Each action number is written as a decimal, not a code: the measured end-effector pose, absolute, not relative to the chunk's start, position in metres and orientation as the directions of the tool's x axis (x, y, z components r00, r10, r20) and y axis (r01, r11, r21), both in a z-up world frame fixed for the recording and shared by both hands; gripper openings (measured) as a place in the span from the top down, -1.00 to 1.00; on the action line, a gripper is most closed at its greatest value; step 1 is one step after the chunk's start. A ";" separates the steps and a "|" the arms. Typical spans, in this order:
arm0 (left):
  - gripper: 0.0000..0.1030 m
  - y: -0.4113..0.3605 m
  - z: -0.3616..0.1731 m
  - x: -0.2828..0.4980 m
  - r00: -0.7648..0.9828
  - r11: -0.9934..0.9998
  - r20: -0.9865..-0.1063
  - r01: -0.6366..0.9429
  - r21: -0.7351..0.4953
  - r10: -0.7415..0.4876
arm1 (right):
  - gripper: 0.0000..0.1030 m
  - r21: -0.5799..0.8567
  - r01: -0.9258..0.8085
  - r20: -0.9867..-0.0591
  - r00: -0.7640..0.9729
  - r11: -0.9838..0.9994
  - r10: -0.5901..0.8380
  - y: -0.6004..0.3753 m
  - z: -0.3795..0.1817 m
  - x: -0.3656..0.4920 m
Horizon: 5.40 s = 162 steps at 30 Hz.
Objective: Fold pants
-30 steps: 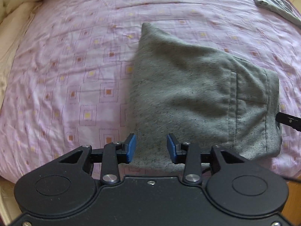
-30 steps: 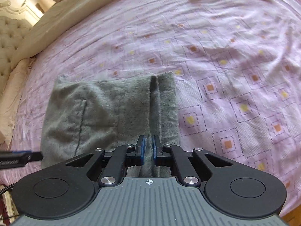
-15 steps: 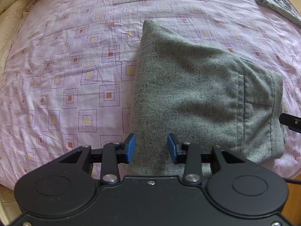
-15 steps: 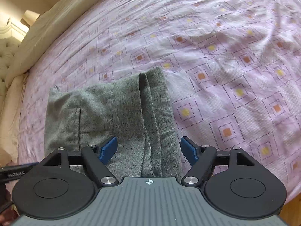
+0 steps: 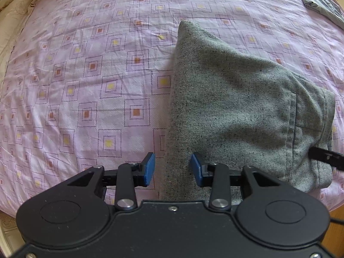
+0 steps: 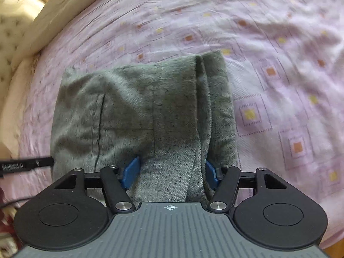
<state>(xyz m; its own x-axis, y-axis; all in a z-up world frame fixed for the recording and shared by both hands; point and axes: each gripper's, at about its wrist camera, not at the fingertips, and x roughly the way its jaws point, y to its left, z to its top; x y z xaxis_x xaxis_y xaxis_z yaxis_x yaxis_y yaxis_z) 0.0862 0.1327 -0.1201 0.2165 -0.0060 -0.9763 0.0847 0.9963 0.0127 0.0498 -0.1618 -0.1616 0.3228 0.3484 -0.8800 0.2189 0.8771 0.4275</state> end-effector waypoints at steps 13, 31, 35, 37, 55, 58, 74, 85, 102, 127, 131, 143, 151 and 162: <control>-0.09 0.102 -0.113 0.100 0.302 0.968 -0.952 0.250 0.031 -0.047 | 0.78 0.237 0.175 -0.923 0.349 0.956 0.165 -0.157 -0.140 0.045; -0.28 0.068 -0.151 0.222 0.306 0.947 -0.952 0.310 0.089 -0.010 | 0.41 0.123 0.207 -0.940 0.338 0.971 0.046 -0.147 -0.128 0.048; -0.25 0.075 -0.131 0.206 0.303 0.953 -0.953 0.290 0.084 -0.008 | 0.41 0.102 0.183 -0.914 0.404 0.978 0.020 -0.140 -0.107 0.043; -0.24 0.079 -0.125 0.192 0.295 0.953 -0.955 0.292 0.081 -0.010 | 0.41 0.103 0.164 -0.905 0.425 0.981 0.024 -0.135 -0.102 0.044; -0.94 0.098 -0.156 0.104 0.317 0.934 -0.946 0.311 0.174 0.070 | 0.30 0.106 0.156 -0.929 0.367 0.982 0.042 -0.129 -0.138 0.052; -0.97 0.103 -0.158 0.111 0.296 0.933 -0.954 0.329 0.142 0.041 | 0.29 0.082 0.173 -0.924 0.383 0.982 0.010 -0.129 -0.132 0.051; -1.00 0.121 -0.173 0.142 0.186 0.932 -0.962 0.339 -0.130 -0.201 | -0.34 0.276 0.254 -0.907 0.389 0.927 0.163 -0.176 -0.160 0.060; -0.47 0.111 -0.169 0.153 0.179 0.918 -0.937 0.322 -0.232 -0.300 | -0.20 0.410 0.281 -0.877 0.381 0.868 0.291 -0.175 -0.162 0.071; 0.45 0.153 -0.067 0.163 0.388 0.976 -0.898 0.148 -0.162 -0.208 | 0.51 0.438 0.075 -0.804 0.479 0.896 0.353 -0.131 -0.054 0.137; -0.07 0.157 -0.032 0.165 0.448 0.994 -0.889 -0.091 0.063 0.097 | 0.30 0.132 -0.106 -0.775 0.609 0.986 0.169 -0.063 -0.003 0.169; -0.09 0.140 -0.013 0.141 0.466 0.997 -0.882 -0.066 0.047 0.072 | 0.30 0.105 -0.129 -0.767 0.621 0.986 0.163 -0.049 0.012 0.147; -0.18 0.127 0.025 0.107 0.525 0.994 -0.847 -0.103 0.035 0.085 | 0.30 0.079 -0.116 -0.741 0.658 0.990 0.136 -0.044 0.036 0.105; -0.19 0.131 0.031 0.095 0.531 0.993 -0.842 -0.109 0.043 0.095 | 0.30 0.083 -0.106 -0.721 0.680 0.991 0.134 -0.042 0.044 0.091; -0.19 0.129 0.034 0.088 0.534 0.994 -0.840 -0.104 0.046 0.095 | 0.30 0.096 -0.122 -0.717 0.680 0.988 0.154 -0.040 0.046 0.082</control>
<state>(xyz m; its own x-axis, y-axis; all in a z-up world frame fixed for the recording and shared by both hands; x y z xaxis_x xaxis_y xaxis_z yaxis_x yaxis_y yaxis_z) 0.0876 0.1294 0.0342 0.5343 0.0946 -0.8400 -0.1043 0.9935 0.0456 0.0817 -0.0400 0.0462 0.6798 0.1540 -0.7170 -0.1220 0.9878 0.0965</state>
